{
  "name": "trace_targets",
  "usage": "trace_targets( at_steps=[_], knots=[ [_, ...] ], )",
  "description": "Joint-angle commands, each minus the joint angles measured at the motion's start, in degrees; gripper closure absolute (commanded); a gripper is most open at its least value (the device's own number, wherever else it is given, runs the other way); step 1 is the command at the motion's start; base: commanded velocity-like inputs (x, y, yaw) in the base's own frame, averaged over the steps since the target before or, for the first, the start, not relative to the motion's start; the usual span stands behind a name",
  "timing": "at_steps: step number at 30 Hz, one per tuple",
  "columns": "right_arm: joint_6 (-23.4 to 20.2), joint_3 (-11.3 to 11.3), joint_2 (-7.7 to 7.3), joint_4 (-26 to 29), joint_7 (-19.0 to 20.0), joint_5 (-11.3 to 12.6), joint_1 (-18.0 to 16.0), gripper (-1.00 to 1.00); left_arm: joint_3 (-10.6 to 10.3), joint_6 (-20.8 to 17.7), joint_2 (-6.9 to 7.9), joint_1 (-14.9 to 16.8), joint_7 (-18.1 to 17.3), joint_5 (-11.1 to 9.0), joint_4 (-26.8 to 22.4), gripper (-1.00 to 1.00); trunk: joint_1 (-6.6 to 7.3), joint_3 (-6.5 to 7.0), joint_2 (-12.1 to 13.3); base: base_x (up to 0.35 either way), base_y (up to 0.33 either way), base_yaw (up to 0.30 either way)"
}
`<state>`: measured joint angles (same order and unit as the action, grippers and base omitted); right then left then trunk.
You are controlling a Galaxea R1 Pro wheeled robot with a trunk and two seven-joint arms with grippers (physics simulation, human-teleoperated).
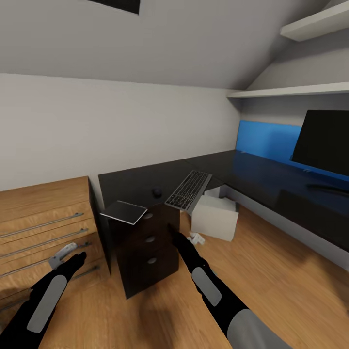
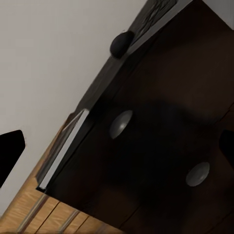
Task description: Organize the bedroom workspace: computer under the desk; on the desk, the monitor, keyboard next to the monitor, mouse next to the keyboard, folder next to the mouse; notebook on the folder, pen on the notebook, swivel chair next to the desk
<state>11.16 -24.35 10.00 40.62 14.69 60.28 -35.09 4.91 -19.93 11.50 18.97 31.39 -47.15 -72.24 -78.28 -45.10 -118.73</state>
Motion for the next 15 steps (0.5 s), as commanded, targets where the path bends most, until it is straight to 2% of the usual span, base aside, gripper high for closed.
trace_targets(
  at_steps=[1,11,15],
  knots=[
    [0.3,-0.2,0.0,-0.1,0.3,0.5,-0.1,-1.0,0.0,-0.2,0.02,0.0,0.3,-0.4,-0.1,-1.0,0.01,0.0,0.0,0.0,0.0,0.206],
    [0.4,0.0,0.0,-0.1,0.2,0.5,-0.1,-1.0,-0.2,-0.2,0.01,0.0,0.3,-0.4,0.0,-1.0,0.01,0.57,0.0,0.0,0.0,0.195],
    [0.4,0.7,0.0,-0.1,0.2,0.5,-0.1,-1.0,-0.3,-0.2,-0.01,0.0,0.3,-0.4,0.0,-1.0,0.01,0.63,0.0,0.015,0.0,0.057]
  ],
)
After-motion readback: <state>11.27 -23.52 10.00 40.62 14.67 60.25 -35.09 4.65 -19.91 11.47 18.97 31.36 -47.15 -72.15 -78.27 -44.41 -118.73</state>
